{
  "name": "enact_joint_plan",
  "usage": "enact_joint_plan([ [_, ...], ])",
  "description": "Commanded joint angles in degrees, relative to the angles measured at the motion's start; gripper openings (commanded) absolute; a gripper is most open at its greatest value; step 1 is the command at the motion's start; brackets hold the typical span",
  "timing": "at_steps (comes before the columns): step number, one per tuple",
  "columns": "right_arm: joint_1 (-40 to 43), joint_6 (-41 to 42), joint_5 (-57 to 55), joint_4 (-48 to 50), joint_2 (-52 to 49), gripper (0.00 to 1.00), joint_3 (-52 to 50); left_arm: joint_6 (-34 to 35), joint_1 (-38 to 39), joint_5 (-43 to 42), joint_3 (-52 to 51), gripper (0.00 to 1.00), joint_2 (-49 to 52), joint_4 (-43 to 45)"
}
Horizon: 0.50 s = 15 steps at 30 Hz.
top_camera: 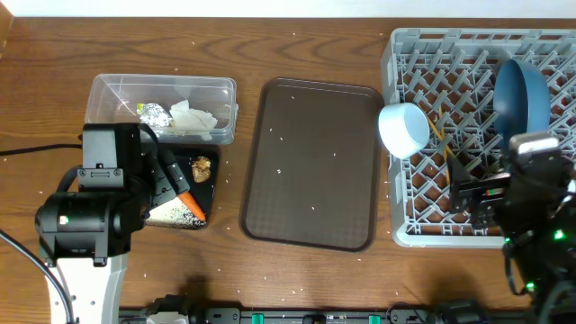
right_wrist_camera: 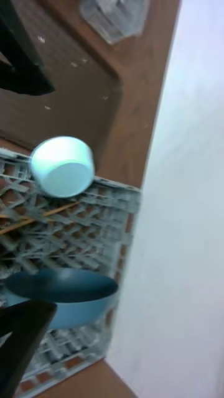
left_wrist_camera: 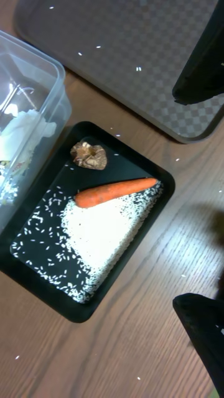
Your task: Sort waste into correct bins and load items into the dishwasher rack
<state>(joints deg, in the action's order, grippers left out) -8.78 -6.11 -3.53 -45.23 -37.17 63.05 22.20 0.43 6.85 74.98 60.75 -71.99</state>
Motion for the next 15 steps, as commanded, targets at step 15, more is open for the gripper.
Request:
enact_joint_plan([
  [15, 5.92, -1.22, 2.51, 27.5, 32.26, 0.99, -44.92, -0.76, -0.31, 0.92, 0.26, 0.98, 0.22, -0.26],
])
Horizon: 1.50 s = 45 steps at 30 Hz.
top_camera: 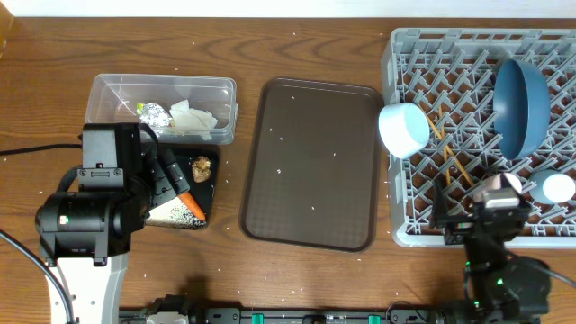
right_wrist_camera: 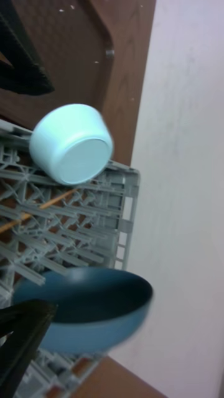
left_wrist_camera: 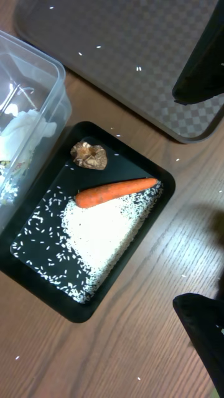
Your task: Sort waste into correct bins and load items into the dishwasher rack
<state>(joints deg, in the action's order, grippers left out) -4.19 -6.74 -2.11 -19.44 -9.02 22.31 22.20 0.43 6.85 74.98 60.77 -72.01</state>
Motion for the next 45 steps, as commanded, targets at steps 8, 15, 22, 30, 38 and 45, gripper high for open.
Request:
enact_joint_plan([
  [8, 1.33, -0.59, 4.02, 16.92, 8.74, 0.99, -16.44, -0.76, -0.31, 0.92, 0.26, 0.98, 0.2, -0.22],
  [15, 1.31, -0.59, 4.57, 25.79, 8.74, 0.99, -22.01, -0.76, -0.31, 0.92, 0.26, 0.98, 0.2, -0.24],
  [22, 1.33, -0.61, 4.52, 21.62, 8.72, 0.99, -22.01, -0.76, -0.31, 0.92, 0.26, 0.98, 0.2, -0.22],
  [30, 1.33, -0.63, 4.26, 15.34, 8.33, 0.99, -21.99, -0.76, -0.31, 0.92, 0.26, 0.98, 0.2, -0.22],
  [38, 1.33, -0.63, 4.26, 15.34, 8.26, 0.99, -21.99, -0.76, -0.31, 0.92, 0.26, 0.98, 0.2, -0.22],
  [45, 1.33, -0.63, 4.26, 15.34, 8.26, 0.99, -21.99, -0.74, -0.09, 0.92, 0.24, 0.98, -1.51, -0.22],
])
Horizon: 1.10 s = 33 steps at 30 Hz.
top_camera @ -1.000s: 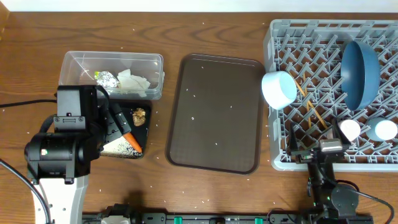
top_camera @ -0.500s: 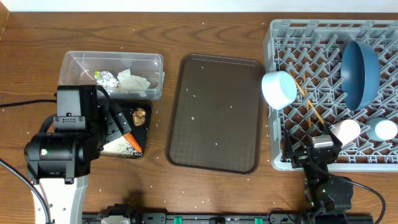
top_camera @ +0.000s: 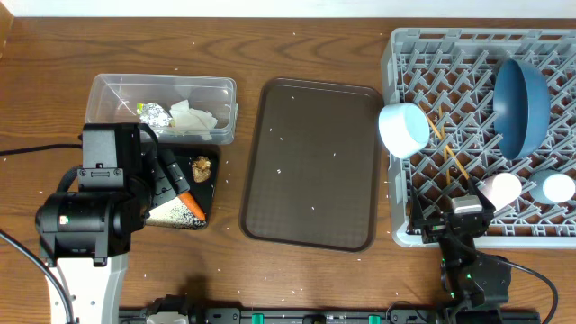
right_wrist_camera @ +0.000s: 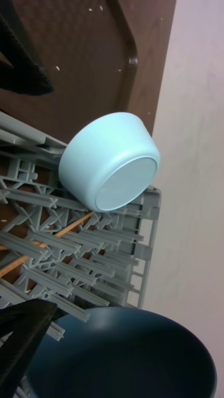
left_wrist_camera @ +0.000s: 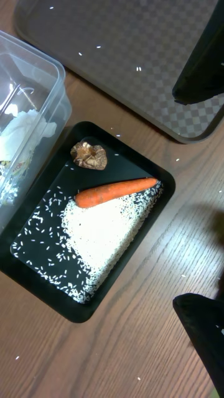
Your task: Sort waste into correct bins and load items into the dishwasher rack
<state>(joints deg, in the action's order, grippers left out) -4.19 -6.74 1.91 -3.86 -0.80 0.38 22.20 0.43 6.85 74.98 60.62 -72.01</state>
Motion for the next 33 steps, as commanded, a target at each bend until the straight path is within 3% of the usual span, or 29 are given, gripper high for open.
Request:
enact_joint_plan([
  [1, 1.33, -0.63, 0.24, -0.24, 0.04, 0.99, -0.07, -0.76, 0.11, 0.92, 0.24, 0.98, -2.29, -0.22],
  [8, 1.33, -0.61, 0.24, -0.24, 0.04, 0.99, -0.07, -0.76, 1.46, 3.28, -3.02, 0.98, -14.99, 1.11],
  [16, 1.33, -0.63, 0.24, -0.24, 0.04, 0.99, -0.07, -12.9, 6.4, 0.17, -20.96, 0.98, -35.76, 27.63],
  [20, 1.33, -0.63, 0.24, -0.24, 0.04, 0.99, -0.07, -17.53, 7.23, -3.54, -32.3, 0.98, -45.33, 35.17],
  [33, 1.33, -0.61, 0.24, -0.24, 0.04, 0.99, -0.07, -17.7, 7.32, -6.84, -54.49, 0.98, -60.41, 42.77],
])
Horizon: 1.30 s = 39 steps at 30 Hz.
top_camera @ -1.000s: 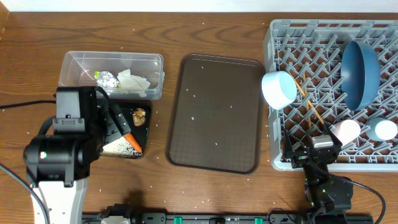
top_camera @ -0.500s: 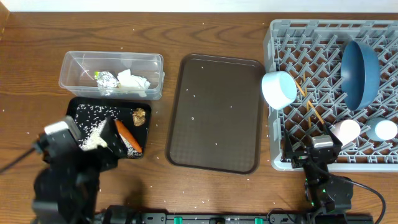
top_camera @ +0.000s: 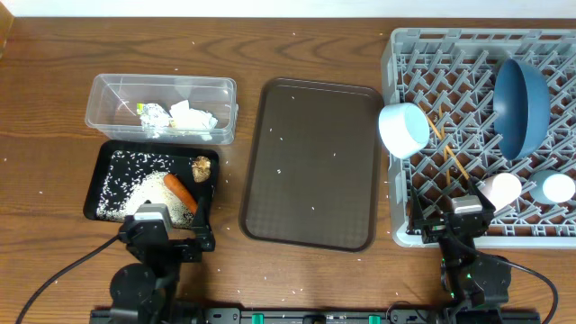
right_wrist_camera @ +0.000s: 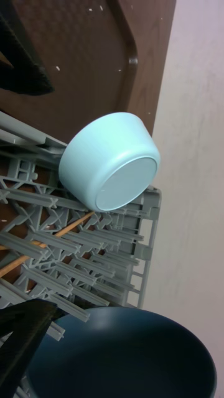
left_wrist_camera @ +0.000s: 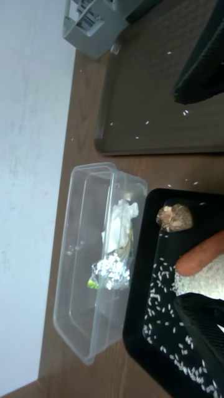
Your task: Sort waste into correct bins and load items into the dishwasher rack
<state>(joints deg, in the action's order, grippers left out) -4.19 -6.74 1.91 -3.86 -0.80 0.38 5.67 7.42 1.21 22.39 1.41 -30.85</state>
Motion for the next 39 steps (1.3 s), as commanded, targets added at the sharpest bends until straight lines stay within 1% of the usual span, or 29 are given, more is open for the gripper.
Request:
enact_joint_plan([
  [1, 1.33, -0.63, 0.24, -0.24, 0.04, 0.99, -0.07, -1.14, 0.33, -1.27, -2.75, 0.98, -1.27, 2.32],
  [11, 1.33, -0.63, 0.24, -0.24, 0.04, 0.99, -0.07, -1.16, 0.33, -1.22, -11.76, 0.98, -1.31, 8.37],
  [17, 1.33, -0.63, 0.24, -0.24, 0.04, 0.99, -0.07, -1.16, 0.33, -1.2, -17.68, 0.98, -1.31, 15.37],
  [19, 1.33, -0.63, 0.24, -0.24, 0.04, 0.99, -0.07, -1.16, 0.33, -1.2, -18.08, 0.98, -1.31, 17.11],
  [39, 1.33, -0.63, 0.24, -0.24, 0.04, 0.99, -0.07, -1.16, 0.33, -1.22, -18.34, 0.98, -1.18, 17.68],
])
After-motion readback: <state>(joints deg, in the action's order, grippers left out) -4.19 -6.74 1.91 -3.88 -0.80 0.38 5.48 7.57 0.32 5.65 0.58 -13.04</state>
